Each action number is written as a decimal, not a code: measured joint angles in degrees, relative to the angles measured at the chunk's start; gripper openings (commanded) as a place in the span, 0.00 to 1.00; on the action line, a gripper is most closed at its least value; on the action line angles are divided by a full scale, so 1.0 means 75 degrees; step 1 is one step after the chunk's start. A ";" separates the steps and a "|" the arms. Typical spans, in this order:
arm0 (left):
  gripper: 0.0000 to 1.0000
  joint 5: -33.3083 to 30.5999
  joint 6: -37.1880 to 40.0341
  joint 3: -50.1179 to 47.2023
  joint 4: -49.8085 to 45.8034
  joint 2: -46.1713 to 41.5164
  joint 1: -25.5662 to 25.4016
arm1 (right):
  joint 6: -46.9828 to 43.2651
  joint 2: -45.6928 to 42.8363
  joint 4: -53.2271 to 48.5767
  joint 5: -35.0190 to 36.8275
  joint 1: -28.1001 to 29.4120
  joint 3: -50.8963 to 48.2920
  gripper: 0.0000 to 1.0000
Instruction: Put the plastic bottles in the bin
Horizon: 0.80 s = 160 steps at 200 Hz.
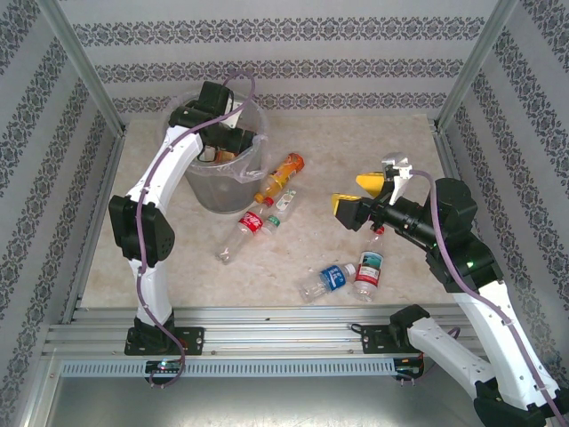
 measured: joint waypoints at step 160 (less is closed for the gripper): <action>1.00 0.1664 -0.0125 -0.1632 0.0379 -0.3719 -0.0262 | 0.1274 0.0860 -0.1827 0.1976 -0.0050 -0.0102 0.98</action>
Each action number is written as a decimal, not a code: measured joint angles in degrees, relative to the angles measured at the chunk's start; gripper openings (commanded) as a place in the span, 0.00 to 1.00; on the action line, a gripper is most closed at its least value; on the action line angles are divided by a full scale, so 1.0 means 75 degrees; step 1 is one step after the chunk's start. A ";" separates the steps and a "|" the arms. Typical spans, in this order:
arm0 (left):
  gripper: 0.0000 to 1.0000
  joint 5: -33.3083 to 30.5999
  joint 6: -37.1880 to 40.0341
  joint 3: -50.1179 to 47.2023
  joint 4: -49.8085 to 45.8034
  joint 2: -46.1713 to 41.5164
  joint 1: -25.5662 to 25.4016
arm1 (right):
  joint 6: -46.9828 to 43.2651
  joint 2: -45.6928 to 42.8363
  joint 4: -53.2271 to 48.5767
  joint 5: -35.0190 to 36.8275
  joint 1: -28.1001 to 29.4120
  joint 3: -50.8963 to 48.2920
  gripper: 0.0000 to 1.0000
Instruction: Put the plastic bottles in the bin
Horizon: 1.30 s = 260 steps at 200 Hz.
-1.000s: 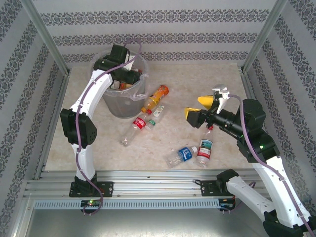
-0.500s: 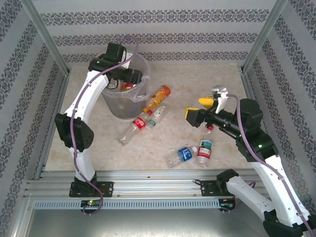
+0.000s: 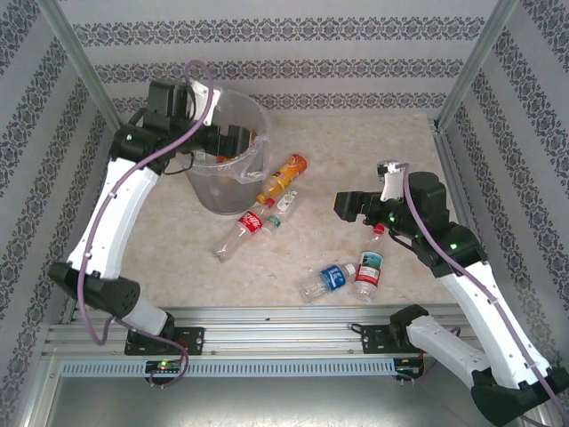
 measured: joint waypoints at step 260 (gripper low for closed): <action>1.00 0.1702 0.0638 -0.3040 0.1769 -0.0833 -0.2961 | 0.5170 0.1498 -0.1364 0.0883 0.1323 -0.2515 0.70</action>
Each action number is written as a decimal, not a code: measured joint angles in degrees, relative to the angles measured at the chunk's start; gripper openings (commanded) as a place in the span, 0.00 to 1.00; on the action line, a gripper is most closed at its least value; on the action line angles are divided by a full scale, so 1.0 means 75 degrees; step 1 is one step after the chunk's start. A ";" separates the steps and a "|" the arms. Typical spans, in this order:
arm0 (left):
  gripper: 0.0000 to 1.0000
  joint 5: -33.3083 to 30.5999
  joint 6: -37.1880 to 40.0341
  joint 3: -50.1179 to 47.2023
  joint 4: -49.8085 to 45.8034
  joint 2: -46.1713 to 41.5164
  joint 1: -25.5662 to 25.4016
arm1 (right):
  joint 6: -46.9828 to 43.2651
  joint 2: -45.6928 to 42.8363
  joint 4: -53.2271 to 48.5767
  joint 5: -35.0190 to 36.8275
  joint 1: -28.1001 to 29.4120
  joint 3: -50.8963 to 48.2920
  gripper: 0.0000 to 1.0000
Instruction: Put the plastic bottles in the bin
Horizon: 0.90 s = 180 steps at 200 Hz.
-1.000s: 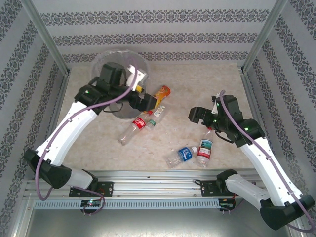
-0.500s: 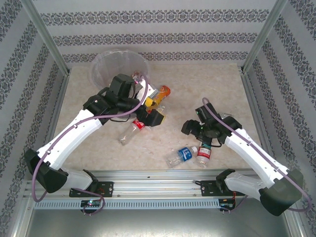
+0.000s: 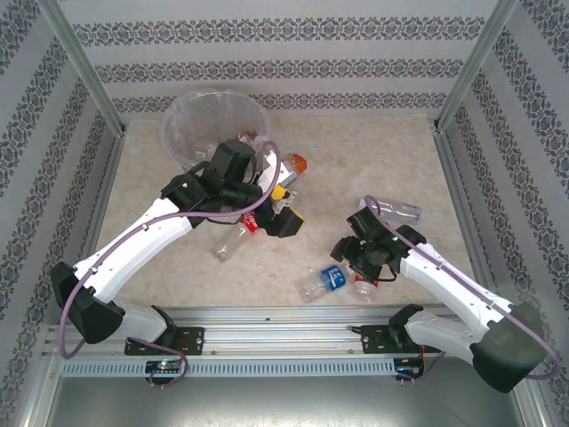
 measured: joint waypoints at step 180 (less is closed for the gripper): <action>1.00 -0.0338 0.0087 0.0000 -0.0032 0.0087 -0.0102 | 0.0227 0.0938 0.1058 -0.0023 0.0003 -0.0440 0.64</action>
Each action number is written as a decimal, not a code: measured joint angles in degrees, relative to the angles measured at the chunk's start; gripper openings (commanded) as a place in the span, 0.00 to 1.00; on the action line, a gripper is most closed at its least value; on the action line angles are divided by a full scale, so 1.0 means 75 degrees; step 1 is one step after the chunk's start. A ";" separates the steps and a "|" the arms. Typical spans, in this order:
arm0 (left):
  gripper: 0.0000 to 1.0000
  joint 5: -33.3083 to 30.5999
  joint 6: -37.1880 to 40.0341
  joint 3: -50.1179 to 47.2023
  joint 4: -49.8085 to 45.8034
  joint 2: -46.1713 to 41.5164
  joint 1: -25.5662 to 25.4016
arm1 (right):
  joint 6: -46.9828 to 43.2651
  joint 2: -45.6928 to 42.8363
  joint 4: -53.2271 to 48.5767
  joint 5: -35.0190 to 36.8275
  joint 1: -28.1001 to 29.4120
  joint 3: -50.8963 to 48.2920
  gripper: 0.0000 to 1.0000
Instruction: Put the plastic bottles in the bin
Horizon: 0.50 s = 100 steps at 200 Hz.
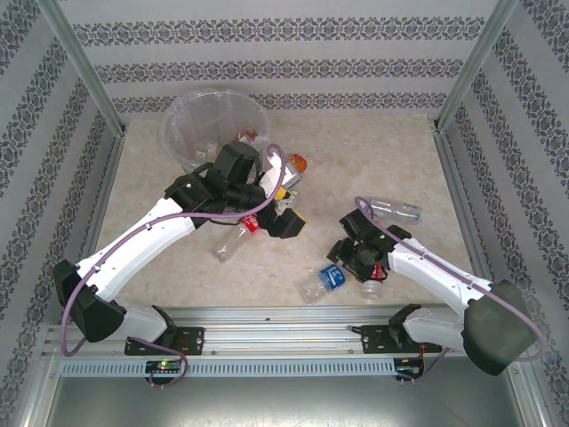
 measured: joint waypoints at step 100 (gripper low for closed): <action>1.00 -0.0149 0.0023 -0.0003 0.0000 0.0000 -0.0044 | -0.0061 0.0982 0.1332 0.0140 0.0230 0.0000 0.55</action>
